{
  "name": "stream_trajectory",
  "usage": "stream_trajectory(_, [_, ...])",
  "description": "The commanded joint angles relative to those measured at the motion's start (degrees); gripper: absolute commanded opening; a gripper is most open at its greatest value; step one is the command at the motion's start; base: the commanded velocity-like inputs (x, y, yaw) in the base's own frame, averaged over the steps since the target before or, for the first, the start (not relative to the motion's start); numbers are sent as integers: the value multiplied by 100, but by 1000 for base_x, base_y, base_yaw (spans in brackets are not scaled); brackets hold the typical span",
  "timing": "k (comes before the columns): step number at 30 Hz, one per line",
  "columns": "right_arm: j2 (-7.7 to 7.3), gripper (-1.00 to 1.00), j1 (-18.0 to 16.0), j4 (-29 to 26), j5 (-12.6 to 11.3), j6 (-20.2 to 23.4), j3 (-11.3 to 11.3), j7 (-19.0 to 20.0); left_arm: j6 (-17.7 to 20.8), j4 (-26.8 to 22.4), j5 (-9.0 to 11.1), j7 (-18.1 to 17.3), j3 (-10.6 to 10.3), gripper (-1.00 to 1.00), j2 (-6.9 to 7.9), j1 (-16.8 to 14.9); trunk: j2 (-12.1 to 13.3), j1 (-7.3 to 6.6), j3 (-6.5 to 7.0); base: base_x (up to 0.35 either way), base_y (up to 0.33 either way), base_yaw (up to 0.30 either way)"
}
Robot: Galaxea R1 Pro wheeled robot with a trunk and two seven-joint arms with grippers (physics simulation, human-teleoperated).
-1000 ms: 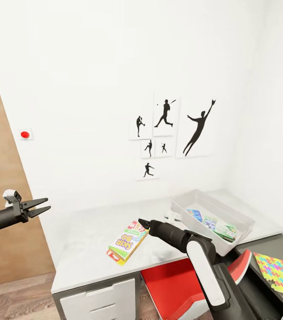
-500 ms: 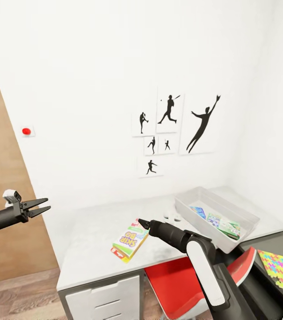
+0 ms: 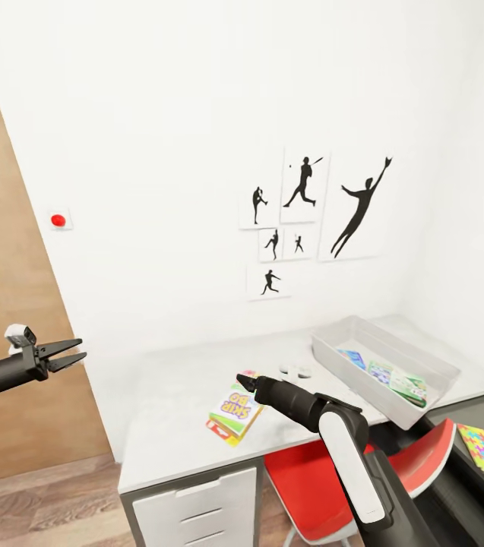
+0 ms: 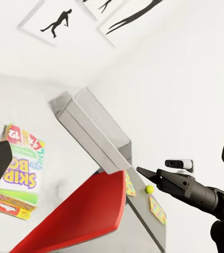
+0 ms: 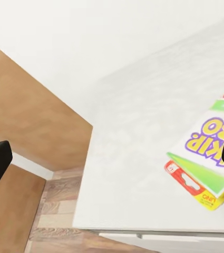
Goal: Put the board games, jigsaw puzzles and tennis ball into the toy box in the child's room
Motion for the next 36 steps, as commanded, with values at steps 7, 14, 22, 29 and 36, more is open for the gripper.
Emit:
stream_trajectory(7, [6,100,-3,-6,-61,19,3,-59,53,6,17,-9,-1,100,4,-1,-5,2,-5,34,218,0])
stream_trajectory(14, [22,100,-3,-6,-61,12,14,-63,52,17,17,-9,6,100,8,-1,-5,2,-5,12,42,0])
stream_trajectory(22, [52,100,-3,-8,-56,2,20,-83,52,23,20,-13,5,100,80,-1,-5,2,-5,88,62,0])
stream_trajectory(29, [100,100,-372,46,-66,116,-35,-358,53,24,25,-17,5,100,145,-1,-5,2,-5,40,22,0])
stream_trajectory(36, [295,100,-1888,1093,-142,722,-42,-1661,52,24,25,-17,0,100,153,-1,-5,2,-5,5,3,0])
